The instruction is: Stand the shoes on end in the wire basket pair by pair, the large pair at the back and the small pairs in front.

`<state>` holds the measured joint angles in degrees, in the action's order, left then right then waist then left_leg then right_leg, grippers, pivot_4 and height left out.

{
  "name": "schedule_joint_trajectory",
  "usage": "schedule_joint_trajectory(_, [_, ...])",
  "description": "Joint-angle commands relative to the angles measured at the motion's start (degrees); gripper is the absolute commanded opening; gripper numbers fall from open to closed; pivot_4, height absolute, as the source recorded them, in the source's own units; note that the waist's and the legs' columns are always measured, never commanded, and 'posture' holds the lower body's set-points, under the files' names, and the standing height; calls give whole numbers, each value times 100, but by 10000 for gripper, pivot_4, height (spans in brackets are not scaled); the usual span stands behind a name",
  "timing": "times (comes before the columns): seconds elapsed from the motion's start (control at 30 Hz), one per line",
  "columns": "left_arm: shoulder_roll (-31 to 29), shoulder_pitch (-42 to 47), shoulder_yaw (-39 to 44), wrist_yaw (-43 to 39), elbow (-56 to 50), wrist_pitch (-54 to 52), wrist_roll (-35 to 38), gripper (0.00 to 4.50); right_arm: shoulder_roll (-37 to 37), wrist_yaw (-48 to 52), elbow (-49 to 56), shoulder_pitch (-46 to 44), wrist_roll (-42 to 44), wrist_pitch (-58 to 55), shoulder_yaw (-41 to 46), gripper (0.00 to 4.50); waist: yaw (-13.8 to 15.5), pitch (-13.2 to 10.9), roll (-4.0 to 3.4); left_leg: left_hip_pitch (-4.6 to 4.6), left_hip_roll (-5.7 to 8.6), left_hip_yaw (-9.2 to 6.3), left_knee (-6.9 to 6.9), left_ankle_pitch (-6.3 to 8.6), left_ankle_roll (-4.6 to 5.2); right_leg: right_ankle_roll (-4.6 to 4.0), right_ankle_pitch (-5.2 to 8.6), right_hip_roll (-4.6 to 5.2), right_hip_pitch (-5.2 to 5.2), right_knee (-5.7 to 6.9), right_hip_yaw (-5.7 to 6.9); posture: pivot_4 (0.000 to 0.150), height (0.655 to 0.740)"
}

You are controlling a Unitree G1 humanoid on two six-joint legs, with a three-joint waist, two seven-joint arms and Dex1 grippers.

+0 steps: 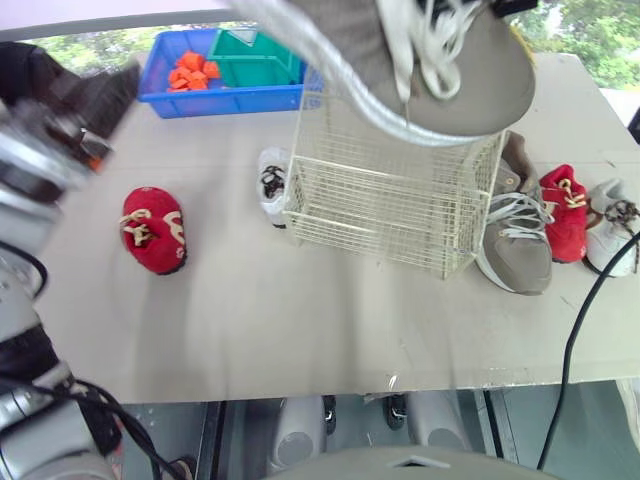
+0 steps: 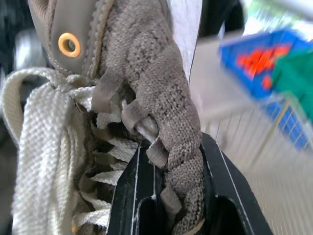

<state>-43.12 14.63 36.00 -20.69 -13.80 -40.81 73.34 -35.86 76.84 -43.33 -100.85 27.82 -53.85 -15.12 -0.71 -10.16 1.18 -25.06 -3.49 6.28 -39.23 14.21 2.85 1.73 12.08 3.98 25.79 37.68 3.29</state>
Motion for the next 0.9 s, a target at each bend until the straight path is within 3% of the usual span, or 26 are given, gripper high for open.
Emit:
schedule_joint_trajectory(0.03, [420,-113,-623,768,-1654,-225,1386,45000,382,-1444,1073,385,578,-697,1385,756,49,-4,9,-1,20,-15,1,0,-1,-1,0,15,-10,-5,5,1500,7400])
schedule_joint_trajectory(0.17, [707,461,-1278,1452,-1996,-61,2004,45000,1051,-2778,2354,1148,1008,-1279,2373,749,90,1,16,-2,40,-28,-10,-10,-11,-17,-12,22,-21,9,18,1500,7400])
schedule_joint_trajectory(0.37, [397,1127,-1424,1552,-1444,-124,2331,45000,1401,-3369,3791,1956,1714,-2032,2800,585,98,0,13,6,41,-25,-12,-12,-8,-17,-11,3,-24,14,16,1500,7400])
schedule_joint_trajectory(0.83, [491,2190,-1919,2152,-592,-204,2609,45000,1567,-4150,5065,2750,2055,-2190,2797,578,136,1,15,18,42,-18,-8,-13,-9,-15,-9,-25,-27,9,-1,1500,7400])
schedule_joint_trajectory(0.87, [501,2217,-1913,2097,-546,-213,2616,40022,1559,-4165,5126,2799,2065,-2179,2794,577,136,1,15,18,41,-18,-8,-13,-9,-15,-9,-26,-27,8,-1,1500,7400])
schedule_joint_trajectory(0.9, [505,2249,-1912,2059,-528,-219,2626,38361,1547,-4176,5199,2862,2093,-2190,2800,577,135,1,15,19,41,-18,-8,-13,-9,-15,-9,-26,-28,7,-1,1500,7400])
